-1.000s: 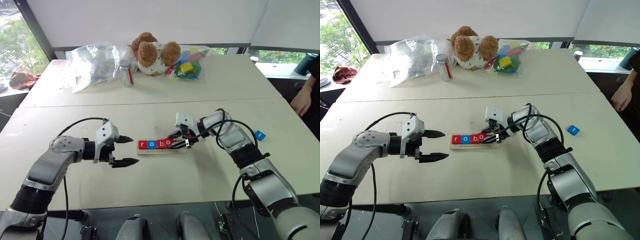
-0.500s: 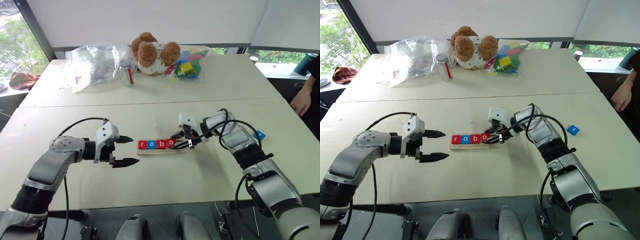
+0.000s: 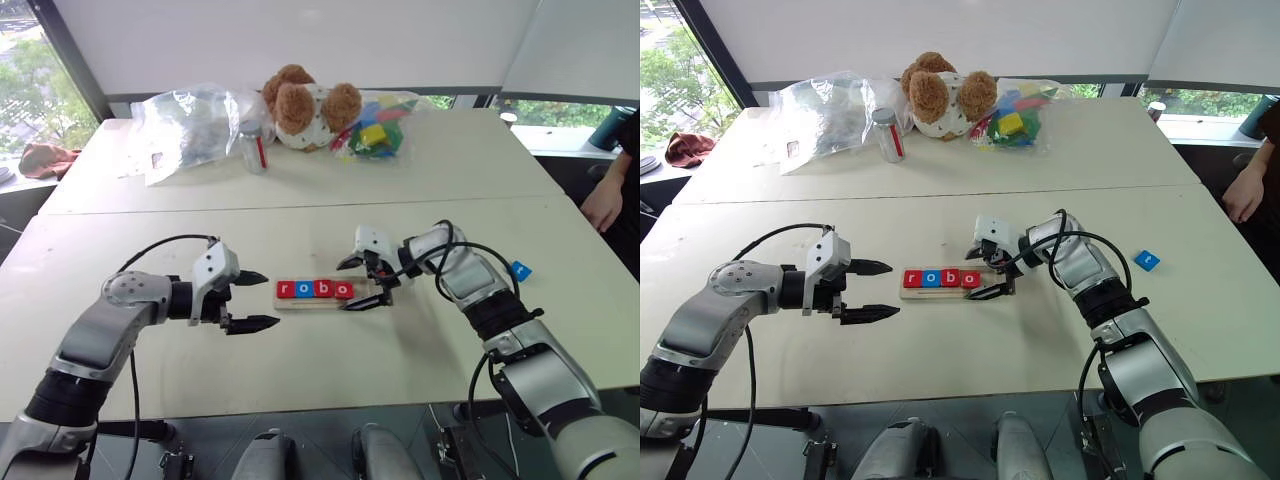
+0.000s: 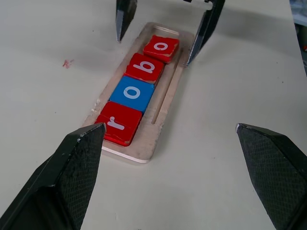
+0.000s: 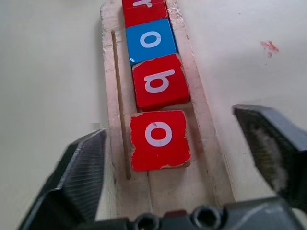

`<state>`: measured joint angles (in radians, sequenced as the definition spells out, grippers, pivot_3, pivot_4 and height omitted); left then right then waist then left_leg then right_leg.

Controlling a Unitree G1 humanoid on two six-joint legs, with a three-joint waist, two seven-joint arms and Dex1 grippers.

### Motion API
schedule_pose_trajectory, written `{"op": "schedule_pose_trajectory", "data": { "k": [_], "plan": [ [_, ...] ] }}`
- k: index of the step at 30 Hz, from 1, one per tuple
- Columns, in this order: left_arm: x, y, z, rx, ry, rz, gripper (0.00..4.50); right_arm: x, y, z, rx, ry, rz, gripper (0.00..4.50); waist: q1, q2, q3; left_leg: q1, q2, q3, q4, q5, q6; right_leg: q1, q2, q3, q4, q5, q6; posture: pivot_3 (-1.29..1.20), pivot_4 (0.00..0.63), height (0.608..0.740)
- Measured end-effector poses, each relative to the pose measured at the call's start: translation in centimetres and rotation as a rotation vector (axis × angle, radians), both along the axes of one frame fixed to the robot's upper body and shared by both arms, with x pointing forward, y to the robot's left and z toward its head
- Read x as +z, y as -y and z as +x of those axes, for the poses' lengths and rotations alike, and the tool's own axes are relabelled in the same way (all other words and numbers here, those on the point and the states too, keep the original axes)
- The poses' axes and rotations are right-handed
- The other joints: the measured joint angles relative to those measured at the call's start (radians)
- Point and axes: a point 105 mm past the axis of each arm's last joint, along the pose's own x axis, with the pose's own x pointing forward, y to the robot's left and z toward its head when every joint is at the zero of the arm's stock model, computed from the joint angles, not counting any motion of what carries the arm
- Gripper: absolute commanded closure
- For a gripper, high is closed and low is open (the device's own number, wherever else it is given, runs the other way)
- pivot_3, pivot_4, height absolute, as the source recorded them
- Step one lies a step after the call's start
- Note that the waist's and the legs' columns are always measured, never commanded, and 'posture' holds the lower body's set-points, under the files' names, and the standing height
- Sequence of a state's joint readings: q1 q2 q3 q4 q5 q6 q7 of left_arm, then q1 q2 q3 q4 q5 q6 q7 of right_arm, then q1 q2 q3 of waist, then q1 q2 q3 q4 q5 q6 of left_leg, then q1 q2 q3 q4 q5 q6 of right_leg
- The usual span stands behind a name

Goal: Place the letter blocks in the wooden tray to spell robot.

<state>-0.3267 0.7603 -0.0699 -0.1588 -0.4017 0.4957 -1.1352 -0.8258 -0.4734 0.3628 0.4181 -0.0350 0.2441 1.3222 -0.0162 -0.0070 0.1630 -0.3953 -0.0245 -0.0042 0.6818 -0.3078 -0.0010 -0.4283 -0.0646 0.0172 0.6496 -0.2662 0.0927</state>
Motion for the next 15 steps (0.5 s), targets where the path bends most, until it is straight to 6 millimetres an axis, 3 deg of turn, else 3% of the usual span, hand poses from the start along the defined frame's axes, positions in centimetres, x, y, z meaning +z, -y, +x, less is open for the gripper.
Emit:
{"op": "schedule_pose_trajectory", "data": {
  "k": [7, 15],
  "plan": [
    [0.0, 0.0, 0.1, 0.001, -0.001, -0.003, 0.00, 2.3, 0.0, -0.3, 0.019, 0.077, 0.030, 0.04, 0.001, 0.000, 0.000, 0.000, 0.000, 0.000, 0.000, -0.001, 0.001, 0.000, 0.000, 0.000, 0.000, 0.000, 0.000, 0.00, 0.150, 0.740],
    [-0.3, 0.3, 0.1, -0.010, -0.015, -0.005, 0.00, 0.8, 1.0, -0.6, 0.044, 0.122, -0.029, 0.04, 0.000, 0.000, 0.000, 0.000, 0.000, 0.000, 0.000, -0.001, 0.001, 0.000, 0.000, 0.000, 0.000, 0.000, 0.000, 0.00, 0.150, 0.740]
  ]
}}
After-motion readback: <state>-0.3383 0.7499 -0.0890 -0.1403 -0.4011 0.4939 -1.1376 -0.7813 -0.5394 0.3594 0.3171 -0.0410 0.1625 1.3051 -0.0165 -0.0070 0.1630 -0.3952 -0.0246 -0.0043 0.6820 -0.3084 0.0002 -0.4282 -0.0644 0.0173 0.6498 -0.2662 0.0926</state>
